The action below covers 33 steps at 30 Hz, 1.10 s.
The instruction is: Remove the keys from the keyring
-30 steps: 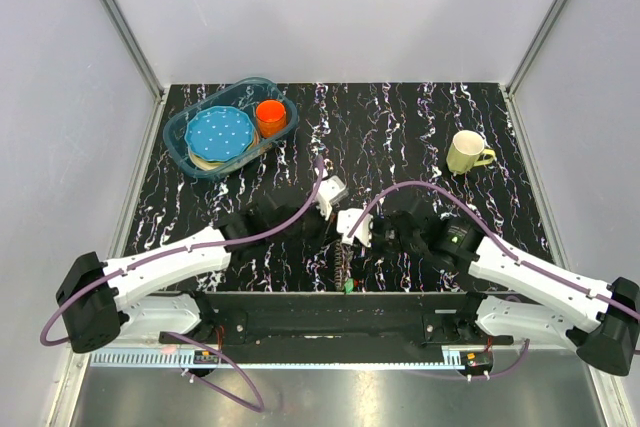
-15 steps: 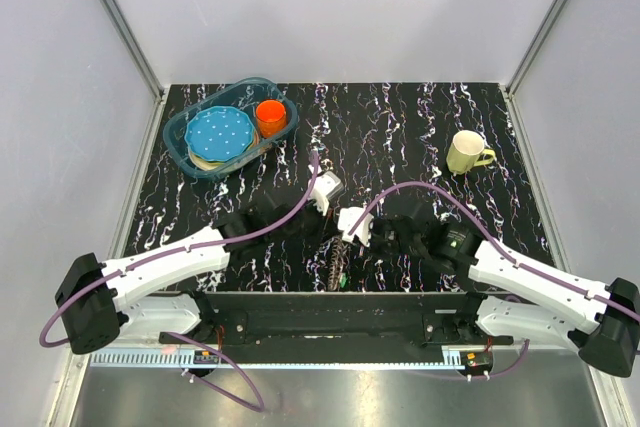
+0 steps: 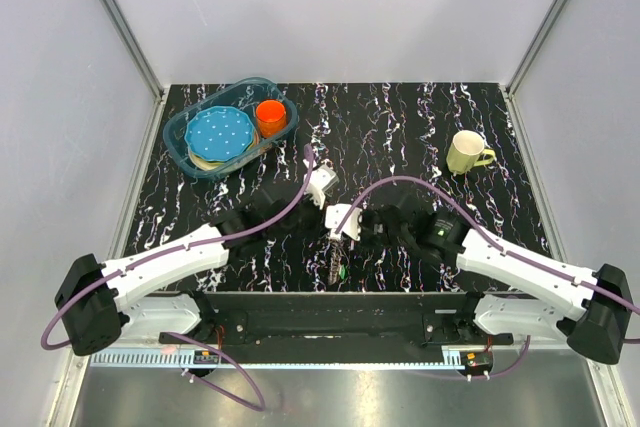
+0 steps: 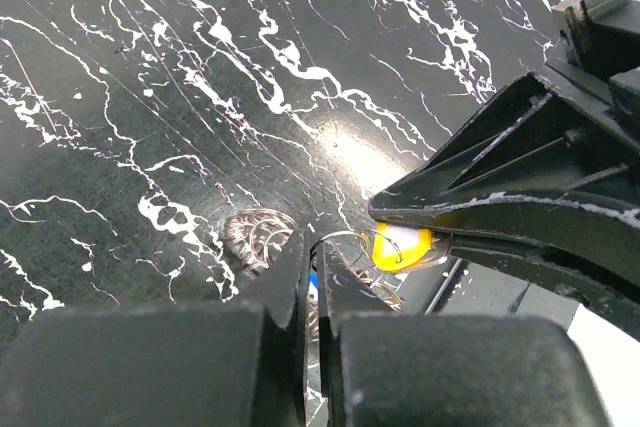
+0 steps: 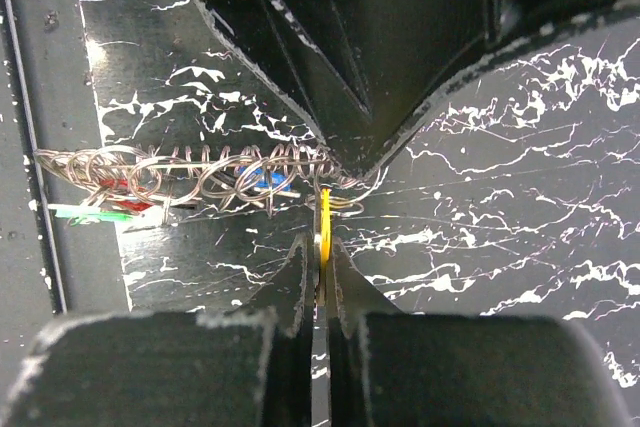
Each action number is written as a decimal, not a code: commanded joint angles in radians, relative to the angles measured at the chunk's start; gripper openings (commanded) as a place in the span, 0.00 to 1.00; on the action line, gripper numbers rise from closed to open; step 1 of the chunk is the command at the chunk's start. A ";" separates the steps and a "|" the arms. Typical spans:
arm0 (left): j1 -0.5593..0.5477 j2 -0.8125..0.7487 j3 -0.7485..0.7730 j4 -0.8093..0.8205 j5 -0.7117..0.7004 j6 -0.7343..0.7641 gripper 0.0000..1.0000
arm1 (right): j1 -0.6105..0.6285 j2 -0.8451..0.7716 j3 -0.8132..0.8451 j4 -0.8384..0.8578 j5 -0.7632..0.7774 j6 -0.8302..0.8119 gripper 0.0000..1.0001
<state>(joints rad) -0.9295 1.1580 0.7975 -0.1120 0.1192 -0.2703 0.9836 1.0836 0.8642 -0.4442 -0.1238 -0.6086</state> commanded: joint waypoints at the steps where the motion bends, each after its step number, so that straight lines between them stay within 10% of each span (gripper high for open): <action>1: 0.035 0.014 0.000 0.083 -0.127 -0.006 0.00 | 0.041 0.018 0.084 -0.005 -0.089 -0.075 0.00; 33: 0.127 0.023 0.040 -0.008 -0.227 -0.199 0.00 | 0.096 0.104 -0.031 0.009 -0.159 -0.068 0.00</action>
<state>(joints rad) -0.8745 1.2152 0.8112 -0.2142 0.1188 -0.4557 1.0130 1.1805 0.8352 -0.3847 -0.1184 -0.7055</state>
